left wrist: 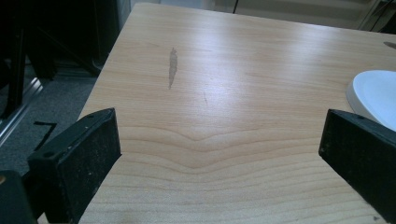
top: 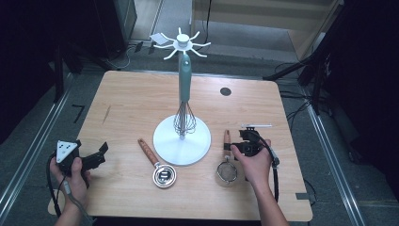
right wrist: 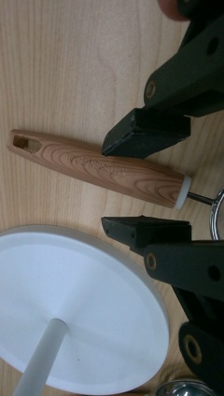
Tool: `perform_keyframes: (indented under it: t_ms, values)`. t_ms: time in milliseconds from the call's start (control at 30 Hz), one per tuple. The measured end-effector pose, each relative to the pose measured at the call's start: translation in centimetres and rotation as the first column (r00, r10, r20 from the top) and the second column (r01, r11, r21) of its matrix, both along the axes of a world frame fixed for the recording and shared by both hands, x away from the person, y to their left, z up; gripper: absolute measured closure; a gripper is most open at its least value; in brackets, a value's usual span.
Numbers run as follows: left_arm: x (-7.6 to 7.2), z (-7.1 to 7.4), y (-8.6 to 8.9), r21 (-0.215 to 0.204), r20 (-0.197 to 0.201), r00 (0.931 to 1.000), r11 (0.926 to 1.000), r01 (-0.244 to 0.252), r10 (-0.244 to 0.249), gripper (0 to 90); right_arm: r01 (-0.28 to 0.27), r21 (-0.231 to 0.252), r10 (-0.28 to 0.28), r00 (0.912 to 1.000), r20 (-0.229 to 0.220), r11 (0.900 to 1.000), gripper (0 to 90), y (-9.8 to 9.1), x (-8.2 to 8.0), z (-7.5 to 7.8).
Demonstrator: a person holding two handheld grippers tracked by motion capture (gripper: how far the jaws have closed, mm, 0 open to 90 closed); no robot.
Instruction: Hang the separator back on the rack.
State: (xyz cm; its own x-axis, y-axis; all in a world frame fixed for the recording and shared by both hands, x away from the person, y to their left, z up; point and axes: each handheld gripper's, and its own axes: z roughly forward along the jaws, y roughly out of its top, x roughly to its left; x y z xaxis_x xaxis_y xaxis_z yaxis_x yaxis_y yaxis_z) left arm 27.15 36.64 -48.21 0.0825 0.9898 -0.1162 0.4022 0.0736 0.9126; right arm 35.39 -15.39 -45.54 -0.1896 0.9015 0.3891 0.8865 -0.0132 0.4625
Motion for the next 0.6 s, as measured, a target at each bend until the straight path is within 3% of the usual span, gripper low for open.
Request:
perform_keyframes:
  t_ms: [267,600]
  values:
    - [0.0,0.0,0.0,0.000,-0.003,1.0000,1.0000,0.002,-0.002,0.0,0.031,0.042,-0.027,0.9966,-0.078,0.9987,60.0,-0.3,0.5,-0.7]
    - [0.0,0.0,0.0,-0.001,-0.002,1.0000,1.0000,0.001,-0.001,0.0,0.044,0.023,-0.041,0.9918,-0.121,0.9988,59.8,0.2,0.7,-1.3]
